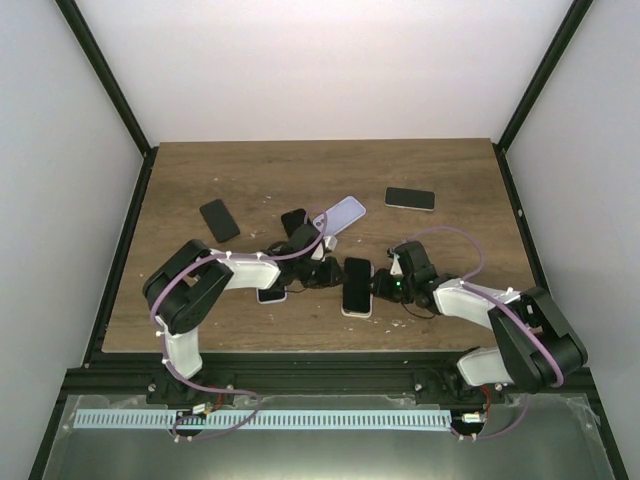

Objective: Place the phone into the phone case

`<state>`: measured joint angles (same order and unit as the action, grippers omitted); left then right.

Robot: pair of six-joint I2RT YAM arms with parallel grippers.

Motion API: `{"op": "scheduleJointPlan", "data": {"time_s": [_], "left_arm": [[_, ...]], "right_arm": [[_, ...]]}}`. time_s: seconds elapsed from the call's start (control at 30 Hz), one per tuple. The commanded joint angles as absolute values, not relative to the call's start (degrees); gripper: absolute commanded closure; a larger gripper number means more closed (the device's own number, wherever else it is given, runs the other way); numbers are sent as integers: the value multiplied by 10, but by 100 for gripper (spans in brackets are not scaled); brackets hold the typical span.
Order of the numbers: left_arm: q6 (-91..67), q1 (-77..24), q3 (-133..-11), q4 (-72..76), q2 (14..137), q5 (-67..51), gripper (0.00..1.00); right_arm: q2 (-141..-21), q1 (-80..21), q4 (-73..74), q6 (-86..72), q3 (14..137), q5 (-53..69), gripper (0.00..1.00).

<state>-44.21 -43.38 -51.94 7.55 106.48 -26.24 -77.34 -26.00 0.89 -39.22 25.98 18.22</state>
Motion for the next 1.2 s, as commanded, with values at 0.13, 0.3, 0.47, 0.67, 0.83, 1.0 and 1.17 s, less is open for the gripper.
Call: {"op": "scheduleJointPlan", "data": {"time_s": [0.13, 0.3, 0.47, 0.67, 0.83, 1.0, 1.17], "left_arm": [[-425, -449, -545, 72, 1087, -262, 89], [-424, -454, -551, 65, 1094, -266, 89], [-439, -458, -548, 59, 1093, -271, 89], [-444, -463, -538, 33, 1079, -262, 88], [-447, -464, -527, 26, 1077, -260, 86], [-441, -456, -524, 0, 1027, -240, 77], [-443, -439, -513, -3, 1003, -240, 69]], "right_arm": [[-787, -255, -56, -379, 247, 207, 76], [-786, -255, -72, -383, 240, 216, 77], [-776, -255, -87, -391, 229, 210, 78], [-778, -255, -103, -397, 228, 216, 77], [-794, -255, -136, -410, 227, 250, 76], [-779, -255, -92, -406, 236, 231, 74], [-757, -251, -44, -402, 241, 196, 68]]}}
